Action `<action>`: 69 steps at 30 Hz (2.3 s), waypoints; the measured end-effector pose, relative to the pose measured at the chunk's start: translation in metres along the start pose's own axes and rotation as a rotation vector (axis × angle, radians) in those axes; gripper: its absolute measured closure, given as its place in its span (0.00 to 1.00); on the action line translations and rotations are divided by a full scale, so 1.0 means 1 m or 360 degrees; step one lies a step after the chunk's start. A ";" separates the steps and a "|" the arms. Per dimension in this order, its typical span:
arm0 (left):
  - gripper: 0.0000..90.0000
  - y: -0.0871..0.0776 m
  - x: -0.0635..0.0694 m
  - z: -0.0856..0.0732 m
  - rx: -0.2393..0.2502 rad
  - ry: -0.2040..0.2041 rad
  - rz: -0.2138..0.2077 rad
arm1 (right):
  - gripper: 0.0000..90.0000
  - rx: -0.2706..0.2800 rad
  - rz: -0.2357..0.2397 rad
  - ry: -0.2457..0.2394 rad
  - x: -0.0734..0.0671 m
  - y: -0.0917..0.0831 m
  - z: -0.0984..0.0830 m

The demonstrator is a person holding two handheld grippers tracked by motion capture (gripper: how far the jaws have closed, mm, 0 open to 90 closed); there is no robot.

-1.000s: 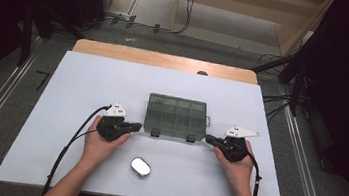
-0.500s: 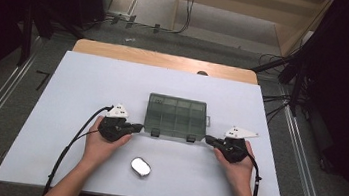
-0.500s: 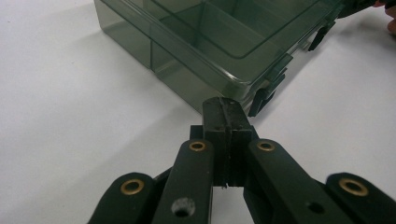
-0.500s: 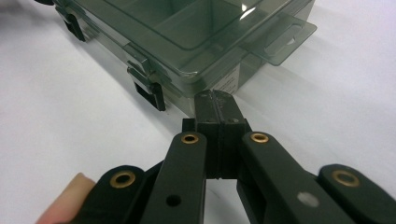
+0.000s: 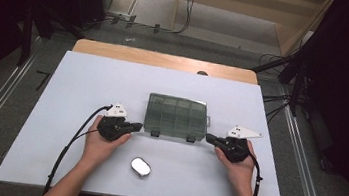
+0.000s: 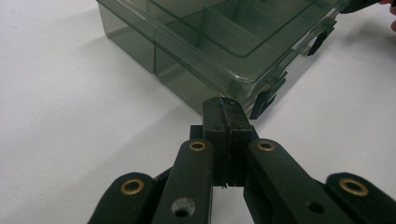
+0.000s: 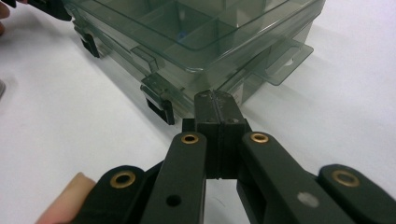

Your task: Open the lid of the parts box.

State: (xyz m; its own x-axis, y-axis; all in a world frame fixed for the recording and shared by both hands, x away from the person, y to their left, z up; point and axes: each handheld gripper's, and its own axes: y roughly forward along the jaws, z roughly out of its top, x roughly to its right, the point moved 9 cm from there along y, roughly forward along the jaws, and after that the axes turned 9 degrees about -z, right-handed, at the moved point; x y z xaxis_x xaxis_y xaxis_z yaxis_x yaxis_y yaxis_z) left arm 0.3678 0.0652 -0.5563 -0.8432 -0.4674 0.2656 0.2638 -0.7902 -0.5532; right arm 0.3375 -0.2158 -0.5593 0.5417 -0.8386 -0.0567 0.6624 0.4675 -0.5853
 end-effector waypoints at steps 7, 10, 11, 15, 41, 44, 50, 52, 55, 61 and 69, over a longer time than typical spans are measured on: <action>0.99 -0.002 0.002 0.004 0.0038 0.0008 -0.0014 | 0.98 0.0048 0.0019 0.0013 -0.001 -0.003 0.005; 0.99 -0.003 0.003 0.006 0.0059 0.0007 -0.0018 | 0.98 0.0045 0.0015 0.0014 -0.002 -0.003 0.005; 0.99 -0.004 0.005 0.008 0.0080 0.0022 -0.0024 | 0.98 0.0045 0.0017 0.0018 -0.002 -0.003 0.005; 0.99 -0.006 0.006 0.013 0.0126 0.0027 -0.0028 | 0.98 0.0067 0.0015 0.0027 -0.002 -0.003 0.007; 0.99 -0.002 -0.005 0.078 0.0338 0.0042 0.0000 | 0.96 0.0279 -0.0026 0.0095 0.011 -0.010 0.065; 0.99 -0.002 -0.008 0.090 0.0376 0.0045 0.0005 | 0.93 0.0308 -0.0015 0.0079 0.013 -0.014 0.075; 0.99 0.000 -0.014 0.104 0.0426 0.0024 0.0008 | 0.72 0.0405 -0.0010 0.0117 0.021 -0.022 0.085; 0.99 0.001 -0.016 0.107 0.0440 0.0013 0.0007 | 0.58 0.0418 -0.0034 0.0158 0.026 -0.021 0.086; 0.99 0.002 -0.017 0.111 0.0458 0.0001 0.0012 | 0.44 0.0432 -0.0016 0.0214 0.030 -0.017 0.089; 0.99 0.003 -0.022 0.117 0.0485 -0.0016 0.0025 | 0.08 0.0441 -0.0104 0.0255 0.037 -0.006 0.097; 0.99 0.006 -0.029 0.126 0.0509 -0.0029 0.0034 | 0.15 0.0424 -0.0197 0.0257 0.043 0.011 0.103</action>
State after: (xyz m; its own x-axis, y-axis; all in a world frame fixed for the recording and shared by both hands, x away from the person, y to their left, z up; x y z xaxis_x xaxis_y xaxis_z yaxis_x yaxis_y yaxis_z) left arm 0.4527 0.0244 -0.4682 -0.8282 -0.4901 0.2719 0.4177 -0.8632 -0.2834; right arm 0.4209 -0.2181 -0.4850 0.3737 -0.9172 -0.1381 0.8416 0.3979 -0.3653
